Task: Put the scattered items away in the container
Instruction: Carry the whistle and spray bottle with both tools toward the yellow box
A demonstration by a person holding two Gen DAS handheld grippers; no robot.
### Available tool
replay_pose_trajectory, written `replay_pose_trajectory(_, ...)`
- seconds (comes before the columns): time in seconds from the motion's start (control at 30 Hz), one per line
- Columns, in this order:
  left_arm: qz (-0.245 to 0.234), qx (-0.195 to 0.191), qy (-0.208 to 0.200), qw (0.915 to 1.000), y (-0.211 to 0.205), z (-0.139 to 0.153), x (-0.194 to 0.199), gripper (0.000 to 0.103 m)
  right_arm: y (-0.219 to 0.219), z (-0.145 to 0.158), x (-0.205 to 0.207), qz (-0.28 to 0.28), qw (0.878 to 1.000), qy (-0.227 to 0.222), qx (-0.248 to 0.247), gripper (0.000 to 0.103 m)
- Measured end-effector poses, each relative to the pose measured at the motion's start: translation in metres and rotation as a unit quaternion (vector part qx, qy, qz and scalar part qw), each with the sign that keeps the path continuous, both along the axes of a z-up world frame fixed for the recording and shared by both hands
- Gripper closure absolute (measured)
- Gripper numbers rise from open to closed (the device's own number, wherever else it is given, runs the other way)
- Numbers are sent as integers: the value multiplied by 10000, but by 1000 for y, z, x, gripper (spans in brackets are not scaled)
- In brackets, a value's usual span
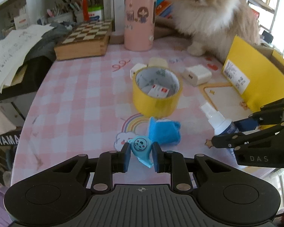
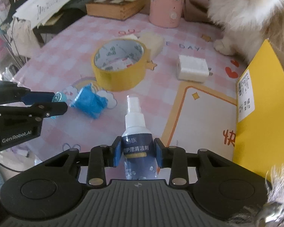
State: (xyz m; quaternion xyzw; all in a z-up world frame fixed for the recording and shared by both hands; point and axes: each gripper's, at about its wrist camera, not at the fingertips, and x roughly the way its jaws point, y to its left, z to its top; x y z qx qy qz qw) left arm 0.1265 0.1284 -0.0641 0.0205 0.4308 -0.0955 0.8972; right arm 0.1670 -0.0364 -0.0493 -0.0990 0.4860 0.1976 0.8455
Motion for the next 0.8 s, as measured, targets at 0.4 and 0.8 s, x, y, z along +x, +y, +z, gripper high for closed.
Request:
replay_pose_trajectory(0.4, 33, -35, -126, 9999, -2, 9, -10, 80, -4, 21, -14, -65, 9987, -419, 274, 72)
replay_pose_trajectory(0.8, 43, 71, -179, 9998, -3, 15, -17, 80, -2, -15, -5, -140, 9994, -291, 103, 72)
